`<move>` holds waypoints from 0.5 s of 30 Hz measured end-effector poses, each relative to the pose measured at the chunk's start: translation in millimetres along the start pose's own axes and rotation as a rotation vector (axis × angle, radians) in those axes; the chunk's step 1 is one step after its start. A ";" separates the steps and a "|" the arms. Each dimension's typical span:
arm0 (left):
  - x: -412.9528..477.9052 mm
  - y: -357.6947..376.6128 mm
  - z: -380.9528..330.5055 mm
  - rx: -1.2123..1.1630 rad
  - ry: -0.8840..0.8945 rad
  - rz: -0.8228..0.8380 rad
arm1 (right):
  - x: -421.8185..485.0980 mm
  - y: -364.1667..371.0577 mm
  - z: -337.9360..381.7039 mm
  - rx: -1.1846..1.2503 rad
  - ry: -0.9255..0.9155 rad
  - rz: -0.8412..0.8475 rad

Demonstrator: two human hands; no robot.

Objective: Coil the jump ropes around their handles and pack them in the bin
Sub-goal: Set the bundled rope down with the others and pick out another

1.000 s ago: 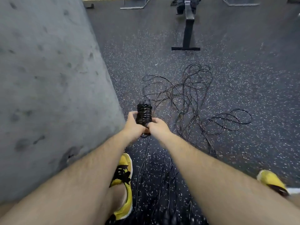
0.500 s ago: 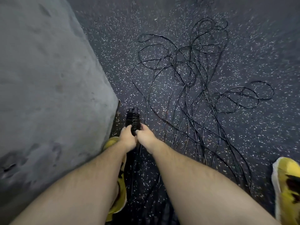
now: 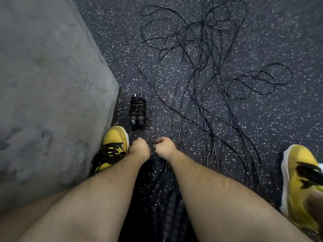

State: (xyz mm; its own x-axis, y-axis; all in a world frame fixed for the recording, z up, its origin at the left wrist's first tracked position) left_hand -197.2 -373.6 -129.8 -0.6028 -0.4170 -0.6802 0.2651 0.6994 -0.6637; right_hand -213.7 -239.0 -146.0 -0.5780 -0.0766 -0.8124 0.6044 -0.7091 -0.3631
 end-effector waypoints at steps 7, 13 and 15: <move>-51.5 3.7 -24.3 -0.393 0.042 0.373 | -27.8 -28.0 37.1 0.191 -0.113 -0.043; -93.1 -15.8 -39.7 -0.444 0.055 0.355 | -78.9 -65.5 73.4 0.188 -0.238 -0.117; -97.8 -21.9 -43.1 -0.419 0.098 0.297 | -95.6 -68.1 78.0 0.169 -0.265 -0.097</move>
State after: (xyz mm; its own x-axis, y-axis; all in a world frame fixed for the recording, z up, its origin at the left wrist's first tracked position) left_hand -176.5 -323.2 -35.3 -0.6206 -0.1233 -0.7744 0.1236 0.9598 -0.2518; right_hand -242.4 -238.0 -8.0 -0.7642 -0.1674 -0.6229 0.4529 -0.8268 -0.3335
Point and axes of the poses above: each hand's wrist, its own x-axis towards the middle knuckle, its own y-axis out of the palm, z = x × y, the point moved 9 cm from there along x, towards the middle knuckle, and after that the axes turned 13 degrees about -x, right-handed, at the moved point
